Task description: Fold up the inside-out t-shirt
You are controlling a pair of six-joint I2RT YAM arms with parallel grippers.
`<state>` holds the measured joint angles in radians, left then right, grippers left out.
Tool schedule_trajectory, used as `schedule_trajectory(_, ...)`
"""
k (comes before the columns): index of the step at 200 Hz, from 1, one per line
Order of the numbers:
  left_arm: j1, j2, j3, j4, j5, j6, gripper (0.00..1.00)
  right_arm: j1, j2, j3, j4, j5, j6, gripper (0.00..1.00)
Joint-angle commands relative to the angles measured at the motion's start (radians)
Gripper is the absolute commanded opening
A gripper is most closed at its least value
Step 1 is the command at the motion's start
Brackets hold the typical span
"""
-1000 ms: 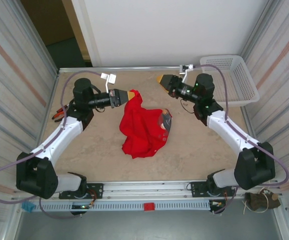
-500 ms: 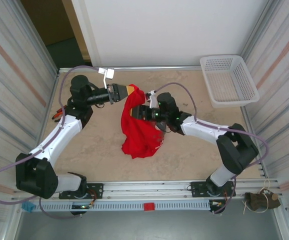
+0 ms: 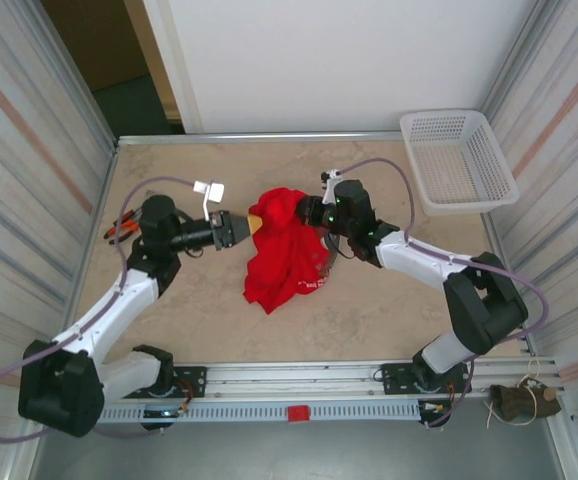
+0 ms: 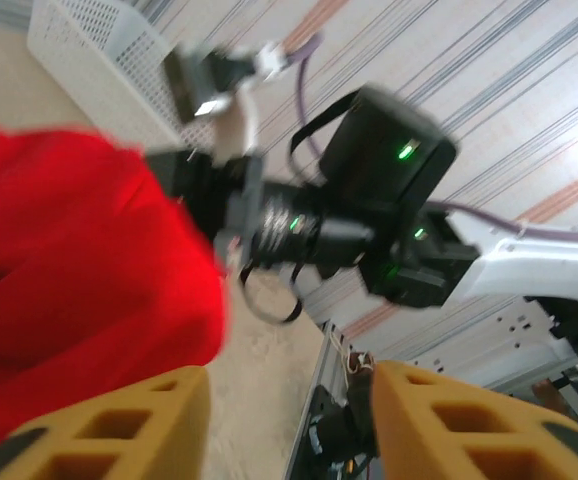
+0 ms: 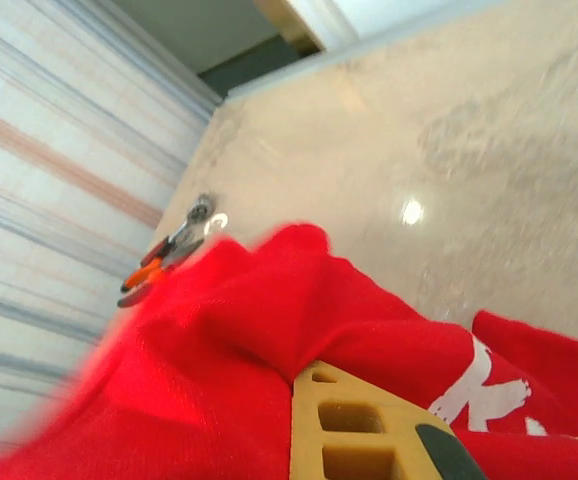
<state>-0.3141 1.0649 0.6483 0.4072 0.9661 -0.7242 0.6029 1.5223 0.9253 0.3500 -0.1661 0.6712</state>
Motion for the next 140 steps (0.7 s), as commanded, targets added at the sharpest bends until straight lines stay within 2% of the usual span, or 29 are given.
schedule_trajectory(1, 0.005, -0.082, -0.047, -0.089, -0.047, 0.090, 0.59, 0.021, -0.077, -0.016, 0.019, 0.089, -0.123, 0.00)
schedule_trajectory(29, 0.033, -0.104, -0.021, -0.204, -0.136, 0.149, 0.64, 0.034, -0.130, -0.085, 0.061, 0.075, -0.181, 0.00)
schedule_trajectory(44, 0.040, -0.078, 0.017, -0.249, -0.219, 0.167, 0.68, 0.012, -0.146, -0.114, 0.096, -0.001, -0.167, 0.00)
schedule_trajectory(80, 0.034, 0.057, 0.091, -0.235, -0.241, 0.181, 0.69, -0.036, -0.161, -0.128, 0.139, -0.125, -0.096, 0.00)
schedule_trajectory(140, -0.092, 0.201, 0.105, -0.190, -0.292, 0.234, 0.66, -0.061, -0.182, -0.129, 0.133, -0.173, -0.045, 0.00)
